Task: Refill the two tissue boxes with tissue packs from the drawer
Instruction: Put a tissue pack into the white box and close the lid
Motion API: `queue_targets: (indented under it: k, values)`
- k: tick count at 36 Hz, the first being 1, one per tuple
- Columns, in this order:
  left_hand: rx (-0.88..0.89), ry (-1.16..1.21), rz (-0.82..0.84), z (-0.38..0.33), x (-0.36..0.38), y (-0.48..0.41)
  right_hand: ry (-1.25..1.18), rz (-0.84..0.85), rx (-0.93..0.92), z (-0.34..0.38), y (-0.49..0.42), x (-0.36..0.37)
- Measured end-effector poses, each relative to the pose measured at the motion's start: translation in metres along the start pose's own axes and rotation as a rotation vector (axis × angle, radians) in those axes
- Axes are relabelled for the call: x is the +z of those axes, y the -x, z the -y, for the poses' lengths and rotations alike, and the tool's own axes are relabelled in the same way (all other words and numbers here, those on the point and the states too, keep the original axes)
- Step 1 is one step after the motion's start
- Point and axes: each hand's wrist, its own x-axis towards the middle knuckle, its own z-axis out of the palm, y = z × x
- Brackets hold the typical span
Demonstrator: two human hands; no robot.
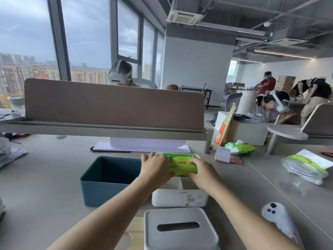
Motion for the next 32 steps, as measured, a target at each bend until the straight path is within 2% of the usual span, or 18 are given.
queue_targets:
  k: [13, 23, 32]
  values:
    - [0.001, -0.001, -0.002, 0.001, -0.016, 0.008, -0.006, -0.015, -0.045, 0.007, 0.013, -0.024]
    - [0.087, 0.116, -0.128, 0.000, -0.048, 0.061, -0.059, -0.107, -0.144, 0.016, 0.053, -0.049]
    - [0.097, 0.251, 0.046, 0.022, -0.036, 0.158, -0.063, 0.022, -0.213, 0.009, 0.139, -0.023]
